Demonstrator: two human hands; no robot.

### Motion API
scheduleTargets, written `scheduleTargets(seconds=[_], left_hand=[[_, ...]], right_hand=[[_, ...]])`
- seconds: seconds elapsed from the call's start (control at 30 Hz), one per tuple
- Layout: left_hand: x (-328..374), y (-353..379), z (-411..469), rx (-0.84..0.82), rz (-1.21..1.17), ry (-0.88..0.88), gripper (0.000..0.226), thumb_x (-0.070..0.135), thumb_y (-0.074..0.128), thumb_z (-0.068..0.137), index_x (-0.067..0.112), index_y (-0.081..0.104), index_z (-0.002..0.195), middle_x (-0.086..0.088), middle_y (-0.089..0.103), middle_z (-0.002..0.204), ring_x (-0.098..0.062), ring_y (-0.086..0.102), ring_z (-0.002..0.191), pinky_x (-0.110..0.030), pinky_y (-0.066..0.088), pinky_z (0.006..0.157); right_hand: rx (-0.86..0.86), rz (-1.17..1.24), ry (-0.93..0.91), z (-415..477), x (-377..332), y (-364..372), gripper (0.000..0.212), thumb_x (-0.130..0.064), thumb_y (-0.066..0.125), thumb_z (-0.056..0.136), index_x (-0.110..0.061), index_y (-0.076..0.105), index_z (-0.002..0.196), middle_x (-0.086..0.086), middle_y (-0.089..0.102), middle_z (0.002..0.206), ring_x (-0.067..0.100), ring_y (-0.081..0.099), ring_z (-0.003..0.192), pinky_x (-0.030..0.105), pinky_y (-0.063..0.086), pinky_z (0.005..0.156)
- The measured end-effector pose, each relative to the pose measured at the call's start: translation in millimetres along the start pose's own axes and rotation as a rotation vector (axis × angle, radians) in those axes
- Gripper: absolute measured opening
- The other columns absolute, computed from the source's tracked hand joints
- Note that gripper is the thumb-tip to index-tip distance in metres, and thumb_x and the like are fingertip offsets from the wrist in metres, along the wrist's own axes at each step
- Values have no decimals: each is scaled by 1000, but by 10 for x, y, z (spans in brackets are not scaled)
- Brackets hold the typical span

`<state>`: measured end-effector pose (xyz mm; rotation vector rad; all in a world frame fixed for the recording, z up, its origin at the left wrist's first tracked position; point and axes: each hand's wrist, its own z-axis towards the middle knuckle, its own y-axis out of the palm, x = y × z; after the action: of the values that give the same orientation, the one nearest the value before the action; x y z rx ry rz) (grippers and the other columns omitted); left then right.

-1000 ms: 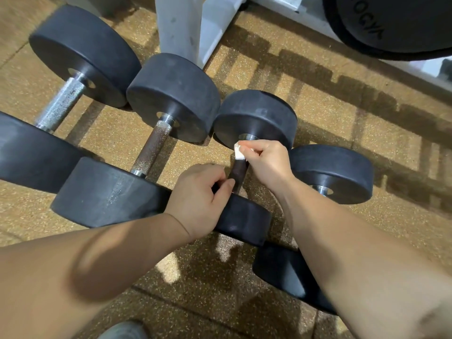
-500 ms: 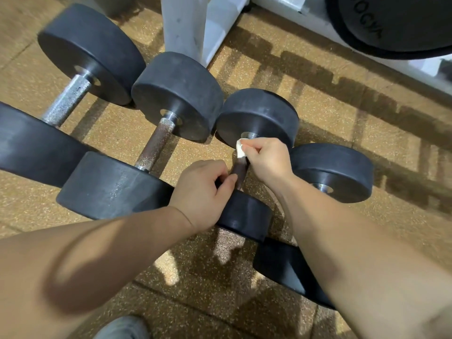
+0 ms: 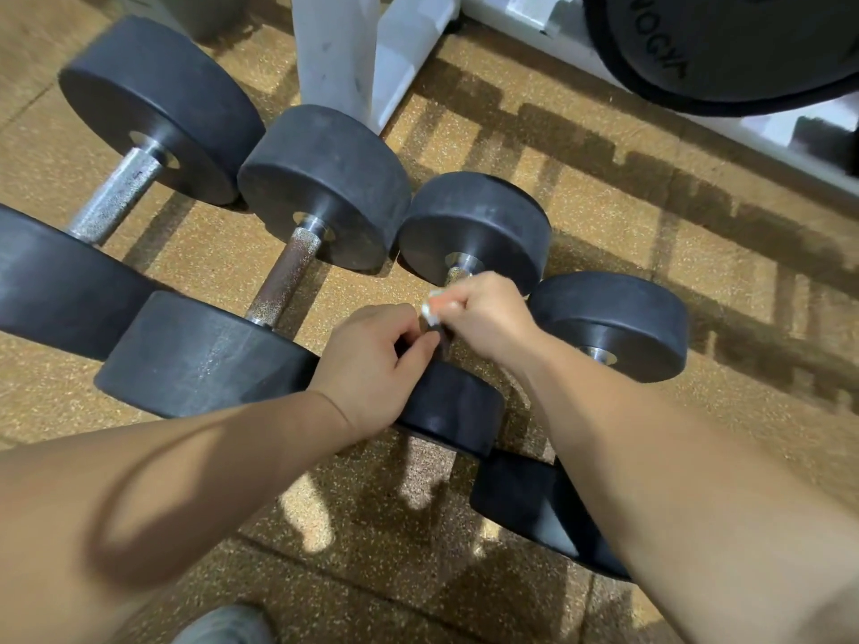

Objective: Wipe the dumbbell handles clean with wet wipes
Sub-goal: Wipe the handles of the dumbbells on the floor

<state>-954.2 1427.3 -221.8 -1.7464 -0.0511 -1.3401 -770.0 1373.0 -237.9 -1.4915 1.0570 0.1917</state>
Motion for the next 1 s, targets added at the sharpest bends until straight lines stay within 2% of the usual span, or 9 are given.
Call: scheduleTargets(seconds=[0.1, 0.27, 0.37, 0.47, 0.57, 0.63, 0.73, 0.83, 1.0], left_hand=[[-9, 1, 7, 0, 3, 5, 34, 43, 53, 93, 18, 48, 71, 3, 50, 71, -21, 47, 77, -38, 38, 68], [4, 5, -5, -21, -39, -38, 32, 37, 61, 97, 25, 47, 71, 6, 51, 73, -17, 47, 78, -36, 37, 69], [-23, -87, -11, -100, -58, 6, 33, 51, 52, 95, 24, 52, 77, 7, 53, 77, -14, 51, 81, -31, 40, 72], [-107, -137, -35, -172, -19, 76, 28, 46, 49, 97, 21, 55, 86, 9, 54, 84, -9, 51, 84, -26, 38, 74], [-73, -113, -46, -149, 16, 81, 25, 41, 49, 96, 18, 51, 86, 12, 51, 83, -5, 47, 81, -17, 33, 70], [-19, -89, -41, -131, 53, 91, 25, 39, 49, 96, 17, 48, 84, 10, 49, 81, -9, 43, 78, -22, 31, 67], [36, -67, -51, -109, 63, 72, 25, 39, 50, 95, 16, 47, 84, 5, 49, 80, -17, 43, 78, -36, 35, 70], [88, -6, -64, -106, 64, 64, 26, 39, 50, 95, 16, 48, 83, 3, 49, 81, -20, 44, 78, -40, 38, 72], [197, 133, -72, -88, 185, 144, 27, 47, 41, 93, 23, 44, 82, 8, 45, 81, -18, 43, 78, -37, 37, 71]], right_hand=[[-180, -158, -153, -164, 34, 27, 16, -21, 69, 85, -30, 81, 88, -7, 76, 86, 13, 69, 81, 34, 55, 74], [92, -82, 32, 205, 114, 4, 22, -37, 61, 85, -29, 77, 97, -7, 76, 99, 13, 68, 95, 38, 56, 83], [156, -10, 111, 268, 103, -13, 18, -37, 64, 91, -33, 79, 101, -11, 75, 109, 11, 67, 103, 35, 53, 92], [30, 16, 36, 22, 84, 41, 16, -27, 67, 89, -33, 81, 90, -10, 77, 93, 8, 68, 89, 32, 54, 82], [-77, 48, -101, -249, 146, 101, 14, -23, 71, 89, -32, 81, 95, -12, 75, 85, 7, 67, 81, 30, 53, 76], [-68, 6, -116, -202, 157, 64, 12, -29, 70, 89, -33, 80, 95, -14, 73, 83, 7, 65, 80, 31, 53, 74], [9, -41, -9, -77, 110, -29, 19, -35, 63, 91, -36, 78, 101, -12, 75, 103, 7, 66, 95, 32, 53, 84], [153, -20, 88, -49, 167, -78, 23, -37, 61, 94, -39, 75, 112, -15, 72, 116, 8, 64, 107, 32, 52, 94], [49, 49, 15, -273, 298, -85, 20, -30, 67, 93, -35, 77, 110, -14, 74, 112, 3, 65, 104, 30, 52, 94]])
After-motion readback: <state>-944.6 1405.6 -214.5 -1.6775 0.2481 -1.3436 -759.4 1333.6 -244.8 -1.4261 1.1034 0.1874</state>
